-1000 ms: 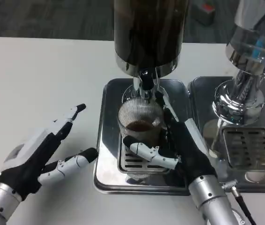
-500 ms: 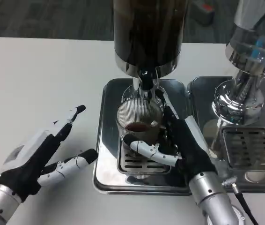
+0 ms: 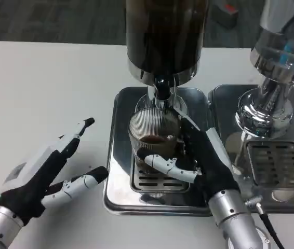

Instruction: Grasp the cup under the faucet to collect the drink, then remove the cup.

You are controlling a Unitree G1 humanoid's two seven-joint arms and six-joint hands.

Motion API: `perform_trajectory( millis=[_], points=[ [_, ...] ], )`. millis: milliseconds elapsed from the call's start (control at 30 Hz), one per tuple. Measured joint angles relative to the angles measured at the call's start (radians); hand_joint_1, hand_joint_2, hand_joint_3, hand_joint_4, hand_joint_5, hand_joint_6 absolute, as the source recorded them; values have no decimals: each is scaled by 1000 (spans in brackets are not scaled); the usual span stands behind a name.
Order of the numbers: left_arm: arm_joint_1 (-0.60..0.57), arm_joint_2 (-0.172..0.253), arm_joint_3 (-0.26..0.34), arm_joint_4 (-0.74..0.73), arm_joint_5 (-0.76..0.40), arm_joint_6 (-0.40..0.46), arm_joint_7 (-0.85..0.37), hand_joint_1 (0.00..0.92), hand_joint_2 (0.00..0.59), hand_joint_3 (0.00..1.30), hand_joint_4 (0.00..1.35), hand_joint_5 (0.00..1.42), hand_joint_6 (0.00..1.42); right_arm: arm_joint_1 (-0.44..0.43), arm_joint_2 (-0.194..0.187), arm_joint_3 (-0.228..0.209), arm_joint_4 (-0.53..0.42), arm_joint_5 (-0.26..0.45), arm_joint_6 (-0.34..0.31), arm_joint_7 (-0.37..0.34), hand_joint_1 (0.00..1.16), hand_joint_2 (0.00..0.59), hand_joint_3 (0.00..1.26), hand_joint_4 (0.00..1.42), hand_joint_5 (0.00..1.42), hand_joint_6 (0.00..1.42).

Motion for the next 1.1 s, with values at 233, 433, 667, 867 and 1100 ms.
perform_trajectory(
  millis=[233, 433, 667, 867, 1100],
  points=[
    [0, 0, 0, 0, -1, 1, 0, 0, 127, 6, 0, 24, 0, 4, 9, -1, 1, 0, -5, -16, 892, 196, 261, 259, 290, 500],
    [0, 0, 0, 0, -1, 1, 0, 0, 127, 6, 0, 24, 0, 12, 19, -4, 0, -3, -12, -46, 930, 191, 317, 289, 326, 536],
    [0, 0, 0, 0, -1, 1, 0, 0, 128, 6, 0, 24, 0, 16, 24, -7, 0, -3, -17, -64, 939, 203, 358, 299, 345, 564],
    [0, 0, 0, 2, -6, 1, 0, 0, 128, 6, 0, 24, 0, 20, 30, -17, -3, -2, -19, -75, 925, 209, 361, 313, 345, 579],
    [-5, 0, -1, 8, -6, 1, 0, 0, 128, 6, 0, 24, 0, 25, 33, -22, -4, -2, -23, -82, 920, 210, 374, 313, 355, 583]
  ],
)
